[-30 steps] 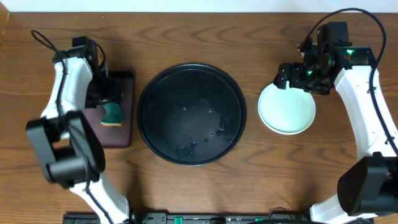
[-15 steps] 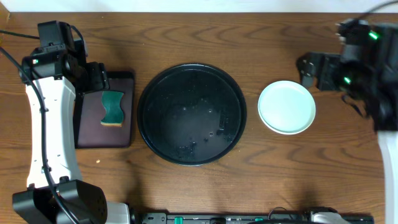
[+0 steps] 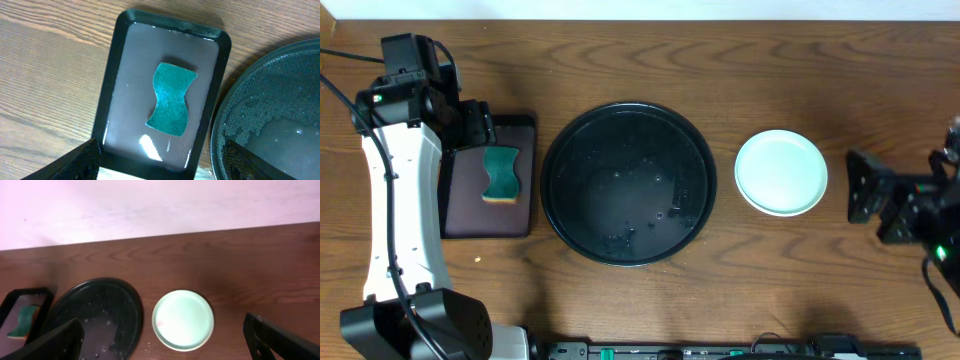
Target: Clean dirty plates on tray and stack at the side
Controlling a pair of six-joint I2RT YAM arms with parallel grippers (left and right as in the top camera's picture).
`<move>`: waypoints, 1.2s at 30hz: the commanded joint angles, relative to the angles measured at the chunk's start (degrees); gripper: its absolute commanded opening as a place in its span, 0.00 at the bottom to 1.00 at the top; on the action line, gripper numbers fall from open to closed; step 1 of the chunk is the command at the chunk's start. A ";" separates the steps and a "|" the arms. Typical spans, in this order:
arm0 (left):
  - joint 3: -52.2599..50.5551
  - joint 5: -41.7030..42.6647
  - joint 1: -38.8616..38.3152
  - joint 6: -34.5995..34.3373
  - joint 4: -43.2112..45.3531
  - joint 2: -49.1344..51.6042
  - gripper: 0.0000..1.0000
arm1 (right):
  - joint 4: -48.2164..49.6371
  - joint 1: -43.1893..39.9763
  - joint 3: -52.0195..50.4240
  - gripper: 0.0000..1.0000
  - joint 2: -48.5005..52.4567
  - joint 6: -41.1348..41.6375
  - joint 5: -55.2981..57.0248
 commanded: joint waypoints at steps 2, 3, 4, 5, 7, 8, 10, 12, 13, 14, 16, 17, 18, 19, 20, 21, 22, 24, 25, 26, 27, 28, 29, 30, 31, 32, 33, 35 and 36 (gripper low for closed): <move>0.52 -0.31 -0.02 -0.07 -0.17 0.17 0.78 | -0.81 -0.20 0.55 0.99 -1.84 -1.44 5.53; 0.52 -0.31 -0.02 -0.09 -0.15 0.17 0.78 | -1.05 -0.20 0.55 0.99 -1.86 -1.44 6.43; 0.52 -0.31 -0.02 -0.07 -0.17 0.17 0.78 | -1.18 -0.22 0.42 0.99 -1.84 -1.44 7.45; 0.52 -0.31 -0.02 -0.07 -0.15 0.17 0.78 | -0.96 -0.17 -0.17 0.99 -1.81 -1.44 8.39; 0.52 -0.31 -0.02 -0.07 -0.15 0.17 0.78 | 0.42 -0.37 -2.38 0.99 -2.71 -1.64 9.22; 0.52 -0.31 -0.02 -0.07 -0.15 0.17 0.78 | 1.57 -0.59 -3.98 0.99 -3.43 -1.62 9.49; 0.52 -0.31 -0.02 -0.07 -0.17 0.17 0.78 | 5.53 -0.74 -8.66 0.99 -5.62 -1.81 9.53; 0.52 -0.31 -0.02 -0.07 -0.15 0.17 0.78 | 12.81 -1.18 -17.31 0.99 -10.03 -2.47 9.44; 0.52 -0.31 -0.02 -0.09 -0.17 0.17 0.78 | 16.37 -1.29 -21.33 0.99 -12.20 -2.47 9.44; 0.52 -0.31 -0.02 -0.07 -0.17 0.17 0.78 | 20.52 -1.36 -25.97 0.99 -14.67 -2.47 9.09; 0.52 -0.31 -0.02 -0.07 -0.17 0.17 0.78 | 27.65 -1.44 -34.07 0.99 -19.04 -2.47 7.82; 0.52 -0.31 -0.02 -0.07 -0.17 0.17 0.78 | 31.80 -1.44 -38.84 0.99 -21.51 -2.47 7.23; 0.52 -0.31 -0.02 -0.07 -0.17 0.17 0.78 | 35.30 -1.46 -42.84 0.99 -23.50 -2.47 6.67; 0.52 -0.31 -0.02 -0.07 -0.17 0.17 0.78 | 38.75 -1.53 -46.86 0.99 -25.51 -2.45 6.08; 0.52 -0.31 -0.02 -0.09 -0.17 0.17 0.78 | 42.51 -1.66 -51.30 0.99 -27.71 -2.45 5.33; 0.52 -0.31 -0.02 -0.07 -0.17 0.17 0.78 | 46.42 -1.79 -55.80 0.99 -29.88 -2.45 4.44; 0.52 -0.31 -0.02 -0.07 -0.17 0.17 0.78 | 49.70 -1.81 -59.54 0.99 -31.65 -2.45 3.82; 0.52 -0.31 -0.02 -0.07 -0.17 0.17 0.78 | 56.57 -1.81 -67.32 0.99 -35.26 -2.40 2.60; 0.52 -0.31 -0.02 -0.07 -0.15 0.17 0.78 | 60.19 -1.81 -71.43 0.99 -37.18 -2.40 1.81; 0.52 -0.31 -0.02 -0.07 -0.17 0.17 0.78 | 62.86 -1.81 -74.53 0.99 -38.66 -2.21 1.53; 0.52 -0.33 -0.02 -0.09 -0.17 0.17 0.78 | 65.48 -1.81 -77.72 0.99 -40.39 -1.44 1.36; 0.52 -0.31 -0.02 -0.07 -0.17 0.17 0.78 | 67.12 -1.81 -80.24 0.99 -41.97 -0.74 1.27; 0.52 -0.31 -0.02 -0.07 -0.17 0.17 0.78 | 68.13 -1.81 -82.29 0.99 -43.41 -0.17 1.27; 0.52 -0.31 -0.02 -0.07 -0.15 0.17 0.78 | 68.96 -1.81 -84.39 0.99 -45.05 0.44 1.29; 0.52 -0.31 -0.02 -0.09 -0.17 0.17 0.78 | 69.33 -1.81 -85.83 0.99 -46.34 0.61 1.29; 0.52 -0.31 -0.02 -0.09 -0.17 0.17 0.78 | 69.55 -1.81 -87.25 0.99 -47.71 0.61 1.29; 0.52 -0.31 -0.02 -0.07 -0.17 0.17 0.78 | 69.59 -1.81 -88.28 0.99 -48.76 0.63 1.27; 0.52 -0.31 -0.02 -0.09 -0.17 0.17 0.78 | 69.55 -1.81 -90.23 0.99 -50.77 1.07 1.29; 0.52 -0.31 -0.02 -0.07 -0.17 0.17 0.78 | 69.55 -1.81 -90.92 0.99 -51.39 1.29 1.29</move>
